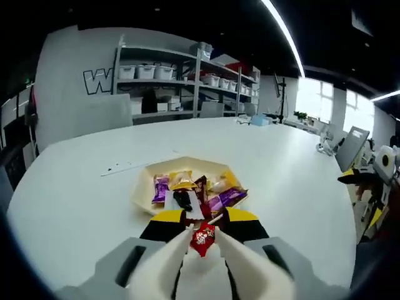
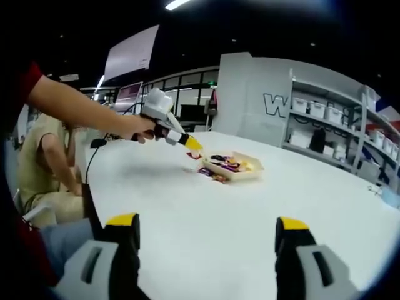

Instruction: Place the target food into the container with the food tongs after gripping and lifting it, then release it inside without dropping or visibly crushing the food.

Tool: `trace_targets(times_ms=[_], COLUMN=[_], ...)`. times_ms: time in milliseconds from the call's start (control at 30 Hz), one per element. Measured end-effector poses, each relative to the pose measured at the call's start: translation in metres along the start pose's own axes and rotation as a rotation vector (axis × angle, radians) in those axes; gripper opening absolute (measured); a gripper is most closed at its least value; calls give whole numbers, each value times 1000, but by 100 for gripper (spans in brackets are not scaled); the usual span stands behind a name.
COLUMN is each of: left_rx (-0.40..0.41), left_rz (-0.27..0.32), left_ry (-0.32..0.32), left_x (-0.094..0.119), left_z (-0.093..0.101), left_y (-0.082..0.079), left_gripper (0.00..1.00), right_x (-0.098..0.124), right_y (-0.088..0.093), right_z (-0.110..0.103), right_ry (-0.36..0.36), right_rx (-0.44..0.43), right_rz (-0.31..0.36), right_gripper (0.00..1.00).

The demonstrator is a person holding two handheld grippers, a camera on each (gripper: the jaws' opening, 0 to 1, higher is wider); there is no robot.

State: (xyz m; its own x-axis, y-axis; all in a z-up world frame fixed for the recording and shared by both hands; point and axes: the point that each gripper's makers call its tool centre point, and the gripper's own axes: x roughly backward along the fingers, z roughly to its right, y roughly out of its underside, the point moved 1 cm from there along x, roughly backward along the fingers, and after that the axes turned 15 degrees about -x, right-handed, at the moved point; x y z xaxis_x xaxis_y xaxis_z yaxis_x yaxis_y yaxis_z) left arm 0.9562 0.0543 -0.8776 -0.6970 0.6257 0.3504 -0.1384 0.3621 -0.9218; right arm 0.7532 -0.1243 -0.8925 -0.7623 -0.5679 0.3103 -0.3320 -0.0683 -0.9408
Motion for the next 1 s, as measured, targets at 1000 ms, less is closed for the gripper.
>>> trace_targets(times_ms=[1000], left_rx=[-15], left_rz=[82], left_ry=[-65], left_x=[-27], left_z=[5], left_y=[-33], left_gripper=[28], right_x=[-1], right_y=[5], right_z=[17], right_ry=[18], right_rx=[-23], right_rz=[-4], right_gripper=[88])
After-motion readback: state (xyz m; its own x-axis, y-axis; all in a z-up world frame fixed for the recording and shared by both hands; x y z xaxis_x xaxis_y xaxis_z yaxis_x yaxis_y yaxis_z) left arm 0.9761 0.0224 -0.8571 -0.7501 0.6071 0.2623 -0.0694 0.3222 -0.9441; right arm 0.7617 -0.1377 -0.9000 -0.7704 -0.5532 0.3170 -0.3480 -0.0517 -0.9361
